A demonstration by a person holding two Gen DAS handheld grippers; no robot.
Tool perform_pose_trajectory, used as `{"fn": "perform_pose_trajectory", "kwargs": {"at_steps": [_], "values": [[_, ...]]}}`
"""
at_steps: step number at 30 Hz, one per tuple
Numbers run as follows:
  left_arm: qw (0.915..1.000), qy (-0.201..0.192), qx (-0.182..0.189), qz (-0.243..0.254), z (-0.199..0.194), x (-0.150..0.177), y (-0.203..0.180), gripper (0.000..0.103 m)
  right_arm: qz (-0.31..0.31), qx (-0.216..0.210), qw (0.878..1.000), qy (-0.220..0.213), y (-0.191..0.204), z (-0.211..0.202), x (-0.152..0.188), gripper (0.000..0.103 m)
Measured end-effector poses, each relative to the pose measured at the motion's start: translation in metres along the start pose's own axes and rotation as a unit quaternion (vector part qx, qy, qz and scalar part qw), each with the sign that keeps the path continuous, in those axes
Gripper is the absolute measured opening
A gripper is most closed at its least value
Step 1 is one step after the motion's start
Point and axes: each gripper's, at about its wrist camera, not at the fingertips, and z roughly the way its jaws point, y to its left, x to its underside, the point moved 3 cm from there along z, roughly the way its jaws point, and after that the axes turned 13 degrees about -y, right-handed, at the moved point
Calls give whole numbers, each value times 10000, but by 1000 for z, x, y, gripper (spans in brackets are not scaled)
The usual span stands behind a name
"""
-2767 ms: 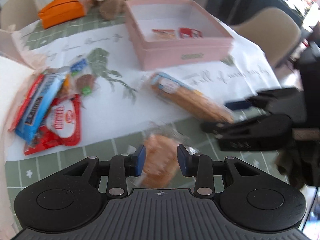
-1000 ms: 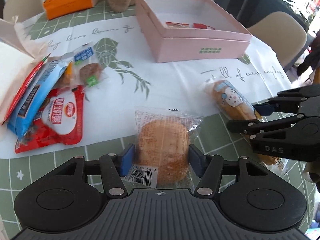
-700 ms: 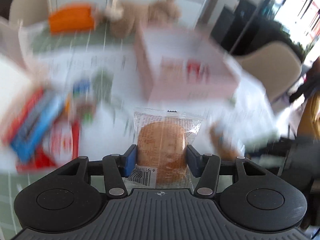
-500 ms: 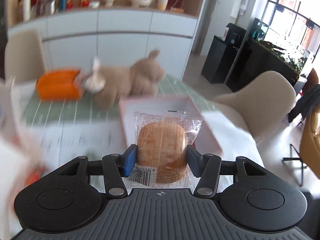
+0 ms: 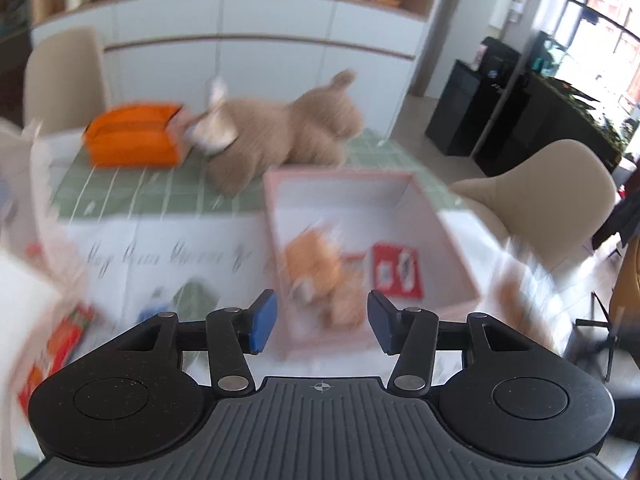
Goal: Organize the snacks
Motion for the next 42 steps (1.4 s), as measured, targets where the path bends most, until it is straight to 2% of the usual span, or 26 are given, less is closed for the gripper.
{"fn": "perform_pose_trajectory", "kwargs": {"at_steps": [3,6,11,15,18,20,23,28,33,35,38,42], "values": [[9996,224,-157,-87,-5,26,20,55,166,1,9994,-317,-2,5,-49,28],[9978,453,-443,-176,-13,51,42,55,233,59,9985,-501,2,33,-92,27],[9907,627,-1190,-200,-25,73,89,55,372,-22,9988,-322,16,95,-119,31],[9861,702,-1455,-398,-25,78,122,55,287,-74,9994,-188,36,114,-110,37],[9854,662,-1521,-374,-29,75,135,55,243,-324,9992,-72,59,119,-98,41],[9855,638,-1534,-352,-34,74,142,55,158,-533,9985,-12,81,125,-91,51],[9847,565,-1627,-277,-42,72,155,55,75,-840,9964,60,115,135,-84,58],[9824,535,-1758,-345,-57,74,184,55,-69,-1094,9935,291,175,167,-69,64],[9813,494,-1780,-533,-67,76,214,55,-194,-936,9931,674,214,214,-46,64],[9808,417,-1773,-693,-69,73,226,55,-101,-1011,9907,901,221,225,-33,57],[9814,461,-1655,-854,-61,72,235,55,94,-1156,9889,926,217,216,-20,54],[9845,622,-1374,-897,-44,79,225,55,-104,-1129,9893,915,205,190,-5,50]]}}
